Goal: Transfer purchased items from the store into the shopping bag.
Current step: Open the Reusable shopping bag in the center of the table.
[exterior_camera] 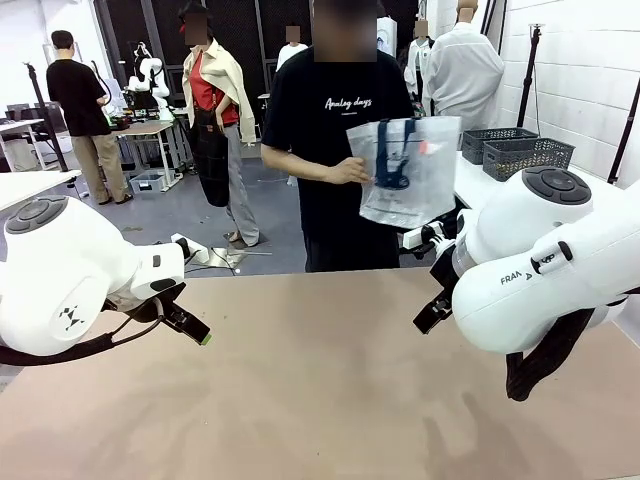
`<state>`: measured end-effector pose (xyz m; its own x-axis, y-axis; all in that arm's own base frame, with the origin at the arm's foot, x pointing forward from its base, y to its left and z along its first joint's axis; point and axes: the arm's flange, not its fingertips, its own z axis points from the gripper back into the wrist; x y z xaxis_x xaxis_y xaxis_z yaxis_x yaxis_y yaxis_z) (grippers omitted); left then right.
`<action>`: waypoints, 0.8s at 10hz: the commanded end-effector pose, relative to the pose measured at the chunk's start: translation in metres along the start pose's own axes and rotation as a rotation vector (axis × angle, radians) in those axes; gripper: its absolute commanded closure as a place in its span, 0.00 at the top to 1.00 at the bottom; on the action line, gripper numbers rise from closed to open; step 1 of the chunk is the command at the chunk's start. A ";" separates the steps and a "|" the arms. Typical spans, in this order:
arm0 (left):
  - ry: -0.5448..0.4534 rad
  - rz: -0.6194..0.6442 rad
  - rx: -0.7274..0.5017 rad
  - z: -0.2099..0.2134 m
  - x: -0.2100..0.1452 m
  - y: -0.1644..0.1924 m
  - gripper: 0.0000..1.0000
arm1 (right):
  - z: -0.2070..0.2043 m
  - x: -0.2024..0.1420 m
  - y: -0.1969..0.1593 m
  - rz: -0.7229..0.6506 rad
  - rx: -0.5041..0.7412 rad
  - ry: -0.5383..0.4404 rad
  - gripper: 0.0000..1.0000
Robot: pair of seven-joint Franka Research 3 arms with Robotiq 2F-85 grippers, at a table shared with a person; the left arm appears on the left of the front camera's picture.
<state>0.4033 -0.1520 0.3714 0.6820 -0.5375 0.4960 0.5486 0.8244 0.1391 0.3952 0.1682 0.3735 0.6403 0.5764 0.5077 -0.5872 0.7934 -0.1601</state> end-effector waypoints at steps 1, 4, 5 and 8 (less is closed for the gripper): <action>0.000 0.002 0.001 0.000 0.000 0.001 1.00 | 0.000 0.000 0.000 0.000 0.000 0.000 1.00; 0.000 0.002 0.001 0.000 0.000 0.001 1.00 | 0.000 0.000 0.000 0.000 0.000 0.000 1.00; 0.000 0.002 0.001 0.000 0.000 0.001 1.00 | 0.000 0.000 0.000 0.000 0.000 0.000 1.00; 0.000 0.002 0.001 0.000 0.000 0.001 1.00 | 0.000 0.000 0.000 0.000 0.000 0.000 1.00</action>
<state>0.4033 -0.1520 0.3714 0.6820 -0.5375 0.4960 0.5486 0.8244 0.1391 0.3952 0.1682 0.3735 0.6403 0.5764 0.5077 -0.5872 0.7934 -0.1601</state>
